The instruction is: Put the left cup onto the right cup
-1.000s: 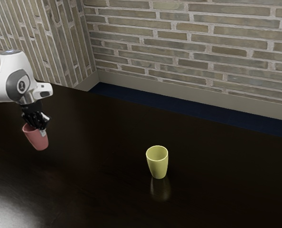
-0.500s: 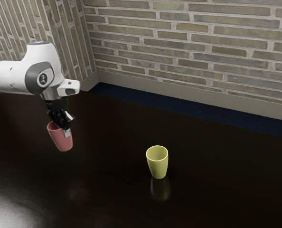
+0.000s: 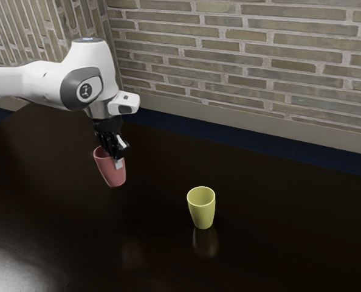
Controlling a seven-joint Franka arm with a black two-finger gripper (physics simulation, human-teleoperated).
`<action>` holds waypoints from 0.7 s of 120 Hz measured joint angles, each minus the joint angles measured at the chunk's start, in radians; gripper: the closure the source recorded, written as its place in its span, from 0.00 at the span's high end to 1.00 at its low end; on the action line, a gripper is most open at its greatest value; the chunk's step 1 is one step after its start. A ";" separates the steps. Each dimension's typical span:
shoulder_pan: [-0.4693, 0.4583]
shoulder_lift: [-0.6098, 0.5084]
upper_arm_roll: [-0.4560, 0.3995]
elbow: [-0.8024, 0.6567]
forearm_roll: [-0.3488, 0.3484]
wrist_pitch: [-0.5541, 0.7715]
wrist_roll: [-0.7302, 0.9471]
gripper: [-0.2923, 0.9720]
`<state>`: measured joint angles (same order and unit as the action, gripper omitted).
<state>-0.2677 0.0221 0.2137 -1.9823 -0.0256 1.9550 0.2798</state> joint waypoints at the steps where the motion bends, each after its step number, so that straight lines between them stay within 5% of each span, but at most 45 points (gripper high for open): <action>1: -0.001 0.002 -0.002 0.003 0.000 0.000 -0.001 0.15; 46: -0.089 0.067 -0.131 0.117 0.000 0.007 -0.032 0.15; 84: -0.116 0.115 -0.155 0.184 0.010 0.015 -0.061 0.15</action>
<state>-0.3835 0.1367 0.0590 -1.7983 -0.0159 1.9704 0.2188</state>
